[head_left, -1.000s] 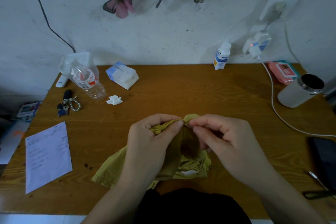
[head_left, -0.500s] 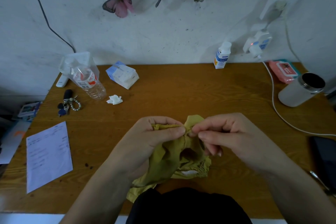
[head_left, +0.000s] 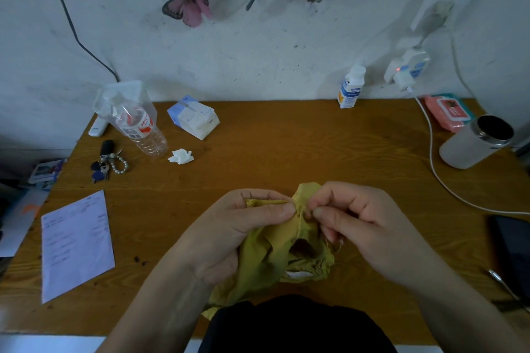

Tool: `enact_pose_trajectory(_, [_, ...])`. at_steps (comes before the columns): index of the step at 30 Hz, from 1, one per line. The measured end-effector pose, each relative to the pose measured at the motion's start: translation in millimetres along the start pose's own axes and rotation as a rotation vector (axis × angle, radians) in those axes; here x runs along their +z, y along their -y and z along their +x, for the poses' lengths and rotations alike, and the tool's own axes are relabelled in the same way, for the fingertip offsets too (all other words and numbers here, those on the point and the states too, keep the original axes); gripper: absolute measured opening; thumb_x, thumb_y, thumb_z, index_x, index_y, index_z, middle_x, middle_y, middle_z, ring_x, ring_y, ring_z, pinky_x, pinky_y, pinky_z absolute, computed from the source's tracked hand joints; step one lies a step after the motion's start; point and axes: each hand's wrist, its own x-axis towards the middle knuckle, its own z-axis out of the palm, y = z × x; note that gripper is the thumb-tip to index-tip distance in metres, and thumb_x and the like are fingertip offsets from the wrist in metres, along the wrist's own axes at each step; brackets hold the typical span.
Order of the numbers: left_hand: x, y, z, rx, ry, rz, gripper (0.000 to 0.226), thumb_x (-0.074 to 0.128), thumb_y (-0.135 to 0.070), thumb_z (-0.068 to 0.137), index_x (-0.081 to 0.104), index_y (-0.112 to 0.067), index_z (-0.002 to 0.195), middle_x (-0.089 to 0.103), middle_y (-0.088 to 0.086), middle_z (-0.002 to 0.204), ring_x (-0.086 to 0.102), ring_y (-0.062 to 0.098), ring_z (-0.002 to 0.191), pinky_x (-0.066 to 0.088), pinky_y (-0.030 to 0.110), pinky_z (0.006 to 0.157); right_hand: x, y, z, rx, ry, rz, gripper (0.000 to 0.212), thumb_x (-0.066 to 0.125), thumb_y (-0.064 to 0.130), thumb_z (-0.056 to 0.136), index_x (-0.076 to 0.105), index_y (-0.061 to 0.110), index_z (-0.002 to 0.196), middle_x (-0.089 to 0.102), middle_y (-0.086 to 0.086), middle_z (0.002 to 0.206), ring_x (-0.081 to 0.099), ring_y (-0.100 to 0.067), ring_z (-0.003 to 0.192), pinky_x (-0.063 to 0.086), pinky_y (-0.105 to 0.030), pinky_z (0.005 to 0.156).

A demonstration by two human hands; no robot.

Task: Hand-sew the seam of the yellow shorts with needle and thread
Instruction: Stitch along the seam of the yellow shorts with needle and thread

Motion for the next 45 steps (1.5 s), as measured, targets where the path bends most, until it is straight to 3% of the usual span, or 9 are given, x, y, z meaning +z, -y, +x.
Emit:
enact_pose_trajectory(7, [2.9, 5.3, 2.9, 0.026, -0.083, -0.018, 0.017, 0.071, -0.006, 0.061, 0.073, 0.0, 0.076, 0.069, 0.016, 0.069, 0.067, 0.022, 0.058, 0.059, 0.029, 0.06, 20.4, -2.2, -4.8, -0.175, -0.249, -0.481, 0.012, 0.051, 0.023, 0.089, 0.054, 0.031, 0.079, 0.05, 0.018, 0.058, 0.053, -0.004, 0.057, 0.037, -0.01, 0.048])
enact_pose_trajectory(11, [2.1, 6.4, 3.9, 0.049, -0.101, -0.061, 0.02, 0.07, -0.007, 0.06, 0.072, 0.002, 0.078, 0.068, 0.019, 0.073, 0.067, 0.025, 0.061, 0.059, 0.03, 0.062, 23.8, -2.0, -3.2, -0.11, -0.243, -0.408, 0.006, 0.045, 0.035, 0.09, 0.048, 0.032, 0.085, 0.059, 0.013, 0.066, 0.06, -0.002, 0.068, 0.044, -0.011, 0.056])
enact_pose_trajectory(18, [4.0, 8.5, 3.7, 0.065, -0.126, -0.029, 0.017, 0.069, -0.007, 0.061, 0.072, 0.001, 0.075, 0.067, 0.018, 0.069, 0.066, 0.024, 0.059, 0.059, 0.029, 0.061, 24.6, -1.4, -1.9, -0.127, -0.265, -0.549, 0.017, 0.054, 0.012, 0.091, 0.05, 0.025, 0.081, 0.05, 0.015, 0.062, 0.053, 0.0, 0.064, 0.036, -0.006, 0.051])
enact_pose_trajectory(26, [1.7, 7.2, 2.1, 0.099, -0.163, -0.027, 0.012, 0.067, -0.01, 0.064, 0.073, -0.002, 0.072, 0.067, 0.016, 0.07, 0.067, 0.022, 0.061, 0.059, 0.028, 0.06, 18.7, 0.6, 3.5, -0.105, -0.297, -0.537, 0.01, 0.06, 0.028, 0.084, 0.065, 0.021, 0.09, 0.059, 0.017, 0.078, 0.057, 0.0, 0.072, 0.043, -0.009, 0.059])
enact_pose_trajectory(30, [1.8, 6.1, 0.9, 0.125, -0.151, -0.03, 0.011, 0.068, -0.01, 0.064, 0.073, -0.004, 0.072, 0.068, 0.015, 0.07, 0.067, 0.022, 0.062, 0.059, 0.029, 0.061, 18.7, -0.6, 5.0, -0.147, -0.343, -0.583, 0.001, 0.064, 0.018, 0.084, 0.065, 0.017, 0.083, 0.057, 0.011, 0.082, 0.053, -0.004, 0.072, 0.039, -0.006, 0.059])
enact_pose_trajectory(34, [4.0, 7.7, 2.4, 0.137, -0.166, -0.024, 0.016, 0.069, -0.01, 0.062, 0.073, -0.001, 0.075, 0.067, 0.018, 0.074, 0.064, 0.027, 0.067, 0.058, 0.035, 0.07, 21.3, -4.7, 6.4, -0.178, -0.343, -0.582, 0.009, 0.06, 0.011, 0.089, 0.061, 0.015, 0.08, 0.055, 0.008, 0.081, 0.051, -0.001, 0.074, 0.038, -0.005, 0.06])
enact_pose_trajectory(40, [5.9, 12.7, 3.0, 0.158, -0.185, 0.007, 0.018, 0.068, -0.01, 0.064, 0.073, 0.002, 0.077, 0.067, 0.019, 0.073, 0.064, 0.028, 0.067, 0.057, 0.035, 0.069, 22.0, -8.1, 7.8, -0.23, -0.318, -0.586, 0.01, 0.056, 0.011, 0.09, 0.064, 0.011, 0.083, 0.058, 0.005, 0.084, 0.052, -0.002, 0.075, 0.042, -0.01, 0.062])
enact_pose_trajectory(42, [4.8, 12.4, 2.6, 0.166, -0.201, 0.038, 0.016, 0.069, -0.011, 0.063, 0.074, -0.001, 0.075, 0.068, 0.018, 0.072, 0.066, 0.026, 0.065, 0.059, 0.033, 0.065, 17.4, -7.8, 8.1, -0.226, -0.315, -0.586, 0.01, 0.059, 0.02, 0.09, 0.066, 0.014, 0.087, 0.06, 0.007, 0.087, 0.055, -0.003, 0.075, 0.045, -0.013, 0.063])
enact_pose_trajectory(45, [5.0, 12.9, 2.7, 0.19, -0.213, 0.13, 0.013, 0.069, -0.018, 0.063, 0.076, -0.01, 0.07, 0.071, 0.016, 0.072, 0.069, 0.026, 0.065, 0.058, 0.03, 0.062, 15.6, -3.8, 9.8, -0.248, -0.357, -0.601, 0.03, 0.051, 0.042, 0.088, 0.067, 0.019, 0.095, 0.06, 0.009, 0.093, 0.056, -0.005, 0.067, 0.046, -0.016, 0.057])
